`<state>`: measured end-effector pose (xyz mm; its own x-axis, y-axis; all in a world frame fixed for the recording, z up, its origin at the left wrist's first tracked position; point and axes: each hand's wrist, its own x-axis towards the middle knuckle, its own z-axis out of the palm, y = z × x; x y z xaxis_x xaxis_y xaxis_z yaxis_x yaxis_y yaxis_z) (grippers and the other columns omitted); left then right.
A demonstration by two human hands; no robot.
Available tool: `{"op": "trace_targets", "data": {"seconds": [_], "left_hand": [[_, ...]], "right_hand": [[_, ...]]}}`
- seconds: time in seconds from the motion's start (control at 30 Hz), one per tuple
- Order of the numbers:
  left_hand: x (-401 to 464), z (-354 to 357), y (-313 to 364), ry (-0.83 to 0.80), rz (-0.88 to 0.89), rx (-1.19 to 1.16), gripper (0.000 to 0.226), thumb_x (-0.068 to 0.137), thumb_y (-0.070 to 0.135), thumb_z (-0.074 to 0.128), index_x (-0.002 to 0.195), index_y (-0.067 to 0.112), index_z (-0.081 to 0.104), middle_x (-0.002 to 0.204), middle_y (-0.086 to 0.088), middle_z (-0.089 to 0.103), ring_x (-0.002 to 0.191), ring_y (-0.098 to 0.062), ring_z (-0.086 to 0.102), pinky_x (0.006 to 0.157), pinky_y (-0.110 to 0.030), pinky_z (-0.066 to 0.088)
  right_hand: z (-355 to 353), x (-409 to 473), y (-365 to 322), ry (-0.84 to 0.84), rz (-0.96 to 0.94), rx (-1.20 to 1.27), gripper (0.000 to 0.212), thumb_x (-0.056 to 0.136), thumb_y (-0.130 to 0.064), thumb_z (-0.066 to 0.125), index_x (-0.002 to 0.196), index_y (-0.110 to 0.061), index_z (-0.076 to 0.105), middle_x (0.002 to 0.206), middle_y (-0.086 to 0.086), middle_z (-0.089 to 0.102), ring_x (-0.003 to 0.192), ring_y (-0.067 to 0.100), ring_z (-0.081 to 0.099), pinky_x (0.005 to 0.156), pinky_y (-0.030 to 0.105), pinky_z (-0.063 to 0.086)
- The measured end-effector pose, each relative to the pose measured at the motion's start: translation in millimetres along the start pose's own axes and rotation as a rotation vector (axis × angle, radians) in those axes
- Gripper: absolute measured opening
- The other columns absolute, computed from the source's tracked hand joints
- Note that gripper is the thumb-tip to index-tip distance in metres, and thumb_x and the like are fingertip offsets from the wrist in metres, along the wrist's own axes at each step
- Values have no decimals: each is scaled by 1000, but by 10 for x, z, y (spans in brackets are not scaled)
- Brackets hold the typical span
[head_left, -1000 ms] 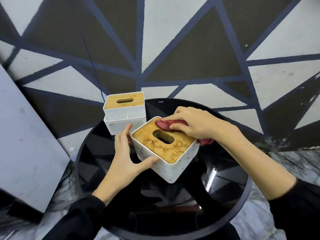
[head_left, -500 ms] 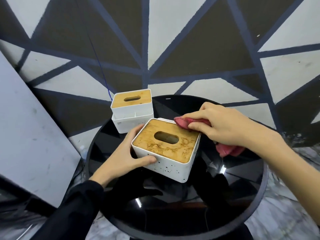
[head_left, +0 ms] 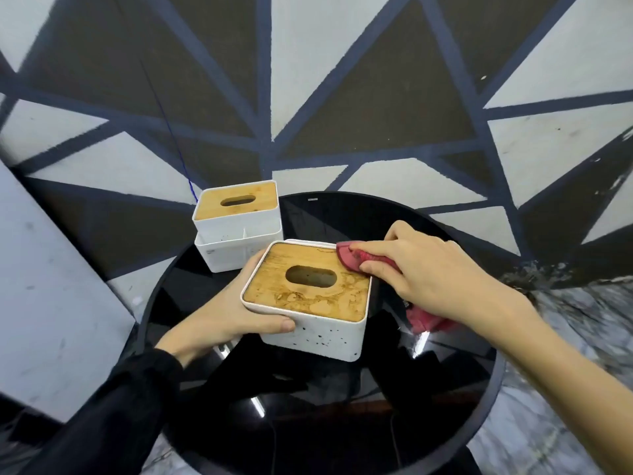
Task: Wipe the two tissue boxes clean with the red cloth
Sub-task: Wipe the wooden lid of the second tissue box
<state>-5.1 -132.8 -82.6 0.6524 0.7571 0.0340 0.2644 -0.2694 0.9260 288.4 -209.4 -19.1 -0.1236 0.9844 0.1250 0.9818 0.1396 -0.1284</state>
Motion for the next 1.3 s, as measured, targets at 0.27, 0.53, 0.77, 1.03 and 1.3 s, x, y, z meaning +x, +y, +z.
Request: {"op": "trace_targets", "data": {"seconds": [0.27,0.53,0.77,1.03,1.3], "left_hand": [[32,42,114,134,-114,339,128,46,66,94,149,41,23,142,25,36,140,6,34,121,-35,40],[83,109,95,142,16,373,149,54,75,90,165,43,-5,161,31,18,147,12,27,117,-23,33],[102,157,58,184,18,336,146,56,72,88,164,44,-5,160,26,20,147,7,29,116,-24,34],[147,100,-48,126,47,271,154,48,88,85,165,41,-4,165,12,20,155,-9,28,127,-50,34],[172,57,-110,64,59,218,149,50,87,85,163,47,-3,167,9,17,157,-14,26,127,-54,33]], "right_hand": [[-30,272,53,19,11,-130,42,108,-51,36,149,-51,43,112,-2,44,102,21,50,74,36,36],[-34,313,41,49,-14,-152,43,108,-48,41,151,-49,44,115,-1,43,110,21,51,70,33,36],[-41,157,-55,58,-17,-181,37,108,-48,39,142,-43,52,112,-1,43,98,21,53,68,33,36],[-218,-286,-86,-118,5,29,39,105,-57,35,141,-54,51,102,-10,45,91,18,60,77,34,44],[-183,-110,-82,-61,24,66,35,101,-63,43,132,-59,58,98,-11,47,97,23,59,78,37,41]]}}
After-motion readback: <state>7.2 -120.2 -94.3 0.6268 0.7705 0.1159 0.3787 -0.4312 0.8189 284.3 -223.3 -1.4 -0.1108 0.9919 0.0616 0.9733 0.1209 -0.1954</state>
